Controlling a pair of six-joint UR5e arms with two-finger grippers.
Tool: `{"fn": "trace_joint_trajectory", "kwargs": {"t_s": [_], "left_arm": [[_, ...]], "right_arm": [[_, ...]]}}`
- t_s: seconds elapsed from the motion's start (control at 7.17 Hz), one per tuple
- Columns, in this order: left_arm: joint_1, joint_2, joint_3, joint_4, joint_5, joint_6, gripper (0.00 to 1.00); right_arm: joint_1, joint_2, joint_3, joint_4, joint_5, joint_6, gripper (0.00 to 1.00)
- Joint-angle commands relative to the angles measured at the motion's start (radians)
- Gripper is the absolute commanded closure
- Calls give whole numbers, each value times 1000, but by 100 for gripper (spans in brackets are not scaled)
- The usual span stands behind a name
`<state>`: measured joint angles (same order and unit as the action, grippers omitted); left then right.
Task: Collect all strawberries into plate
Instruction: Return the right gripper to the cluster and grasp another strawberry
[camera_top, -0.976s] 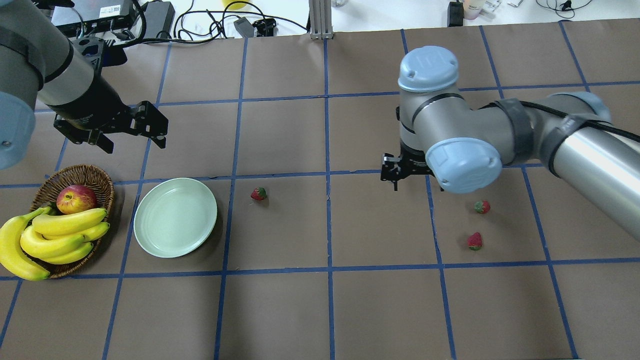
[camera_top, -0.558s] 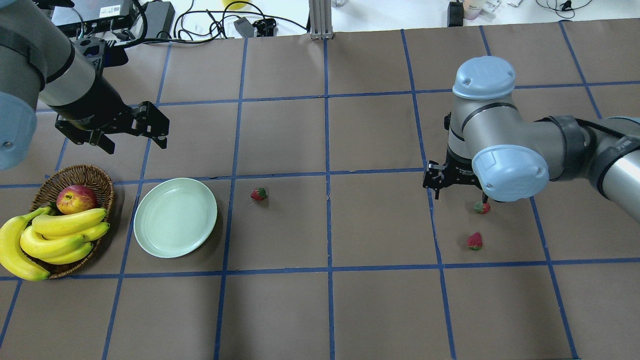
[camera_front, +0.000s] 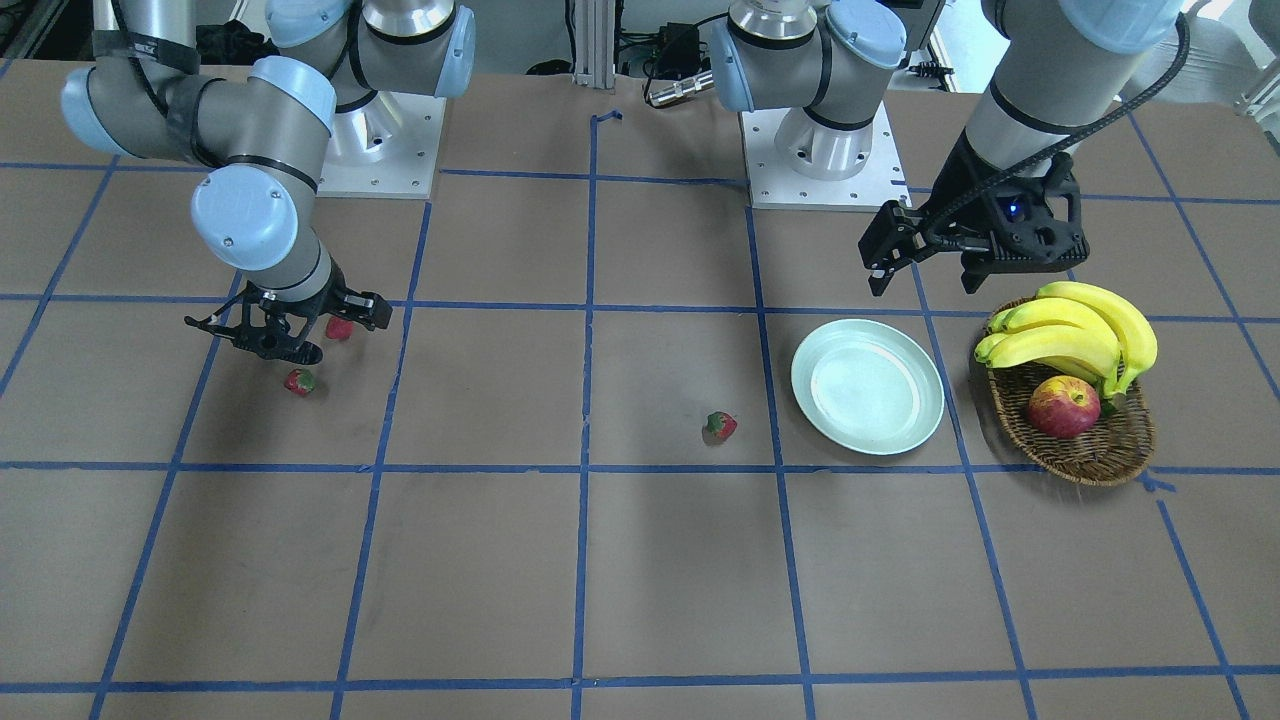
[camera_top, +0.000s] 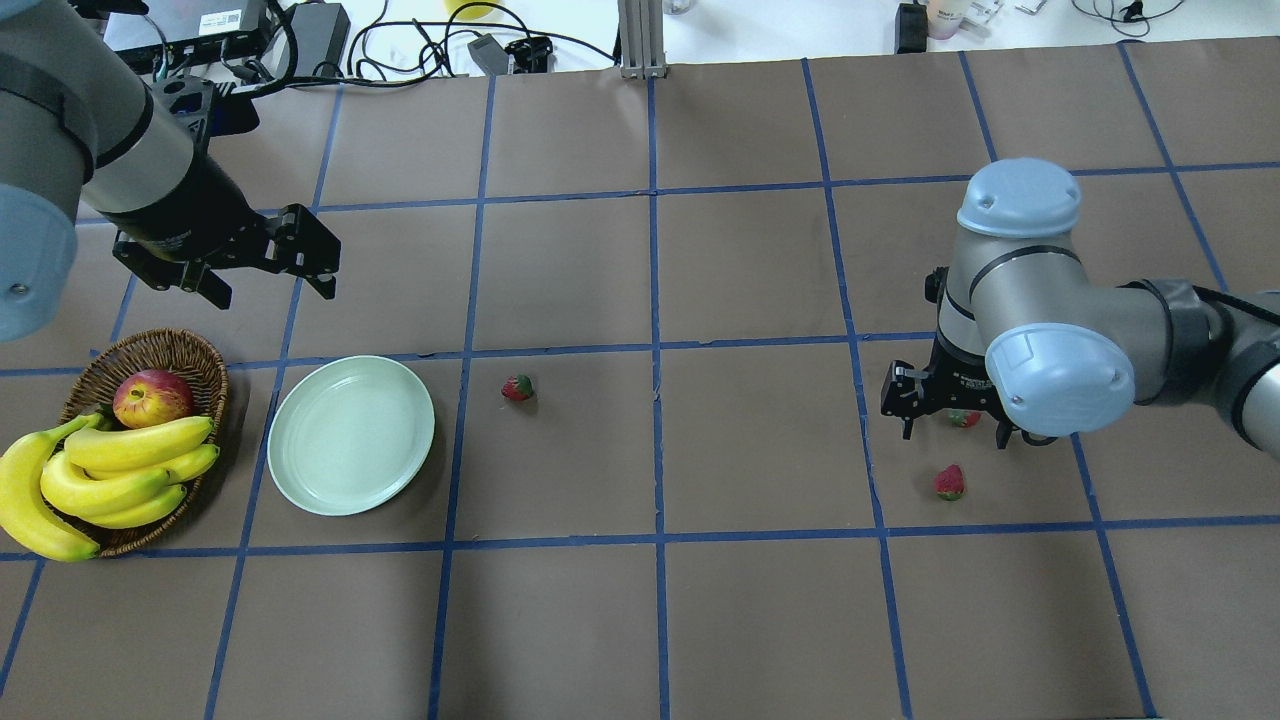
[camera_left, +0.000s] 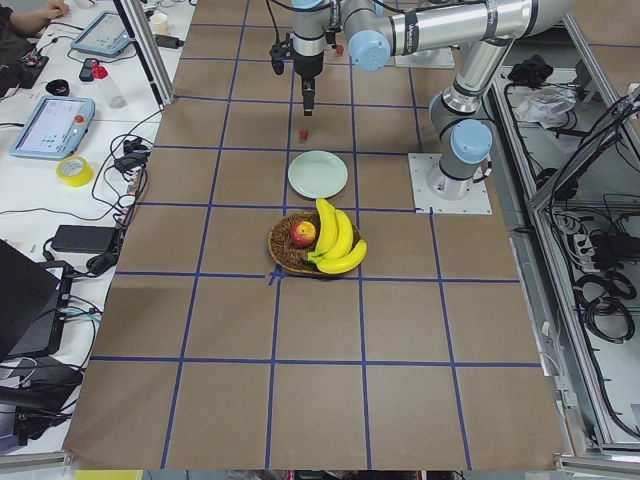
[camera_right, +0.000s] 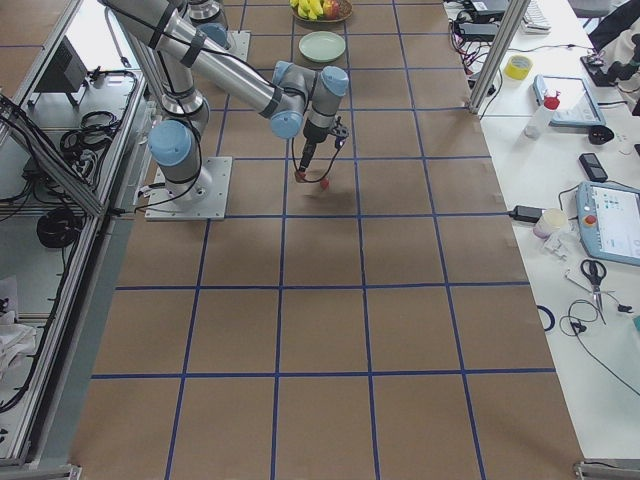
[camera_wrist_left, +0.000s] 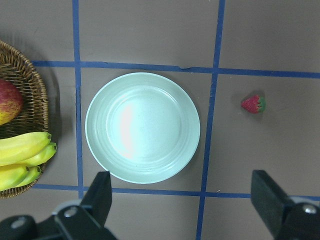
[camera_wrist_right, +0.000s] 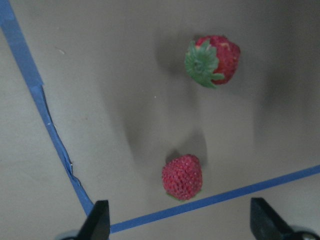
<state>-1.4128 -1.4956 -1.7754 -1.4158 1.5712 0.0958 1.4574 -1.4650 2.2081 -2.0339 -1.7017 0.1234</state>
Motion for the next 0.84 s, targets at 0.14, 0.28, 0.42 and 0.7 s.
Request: {"fn": "trace_joint_trajectory", "kwargs": {"t_s": [0.14,0.28,0.42,0.7], "left_arm": [[0,2,-2,1,1,7,0],[0,6,5,1,10,7,0],[0,11,7,0,12,10,0],[0,12,-2,-14,15,9,0]], "right_arm": [[-17,6,79,-155,7,-5,17],[-29,6,82,-172,8,-7,26],[-32,8,93,-178,8,-7,33],[-34,8,99,-186,8,-7,53]]}}
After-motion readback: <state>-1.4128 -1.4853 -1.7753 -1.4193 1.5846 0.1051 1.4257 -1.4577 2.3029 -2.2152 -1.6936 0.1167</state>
